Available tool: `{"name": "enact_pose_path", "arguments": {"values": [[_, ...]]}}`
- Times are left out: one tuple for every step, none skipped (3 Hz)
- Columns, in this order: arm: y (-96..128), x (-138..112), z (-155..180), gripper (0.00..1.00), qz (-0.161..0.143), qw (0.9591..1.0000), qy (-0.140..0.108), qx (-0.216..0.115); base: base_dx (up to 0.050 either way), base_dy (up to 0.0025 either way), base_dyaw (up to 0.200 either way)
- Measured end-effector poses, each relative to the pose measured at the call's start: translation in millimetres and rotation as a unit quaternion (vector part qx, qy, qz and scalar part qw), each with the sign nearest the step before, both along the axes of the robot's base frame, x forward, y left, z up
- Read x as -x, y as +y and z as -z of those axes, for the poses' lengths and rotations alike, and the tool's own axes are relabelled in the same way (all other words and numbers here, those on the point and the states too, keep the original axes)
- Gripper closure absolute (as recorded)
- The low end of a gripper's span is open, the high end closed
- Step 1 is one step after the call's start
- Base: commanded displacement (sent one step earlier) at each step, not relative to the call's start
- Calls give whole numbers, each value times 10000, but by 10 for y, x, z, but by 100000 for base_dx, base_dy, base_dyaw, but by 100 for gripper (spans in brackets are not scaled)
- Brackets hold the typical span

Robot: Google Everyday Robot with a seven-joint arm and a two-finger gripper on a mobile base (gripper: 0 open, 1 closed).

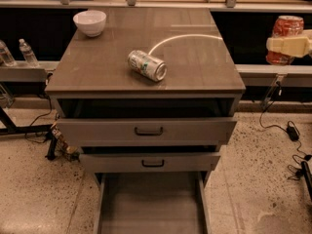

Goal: Place coke can into bottom drawer

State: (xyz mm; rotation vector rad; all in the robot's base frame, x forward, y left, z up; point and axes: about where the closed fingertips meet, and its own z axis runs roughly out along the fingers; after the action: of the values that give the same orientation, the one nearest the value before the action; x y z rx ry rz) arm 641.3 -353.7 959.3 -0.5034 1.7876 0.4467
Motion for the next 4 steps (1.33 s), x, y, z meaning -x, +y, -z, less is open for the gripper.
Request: {"name": "enact_pose_path", "arguments": {"values": [[-488, 344, 332, 100, -538, 9977, 97, 411, 0, 0, 0], [-750, 695, 655, 100, -966, 9934, 333, 515, 0, 0, 0], [-851, 1103, 1097, 100, -1361, 9869, 659, 567, 0, 0, 0], [-830, 1446, 1612, 100, -1589, 9805, 1000, 573, 0, 0, 0]]}}
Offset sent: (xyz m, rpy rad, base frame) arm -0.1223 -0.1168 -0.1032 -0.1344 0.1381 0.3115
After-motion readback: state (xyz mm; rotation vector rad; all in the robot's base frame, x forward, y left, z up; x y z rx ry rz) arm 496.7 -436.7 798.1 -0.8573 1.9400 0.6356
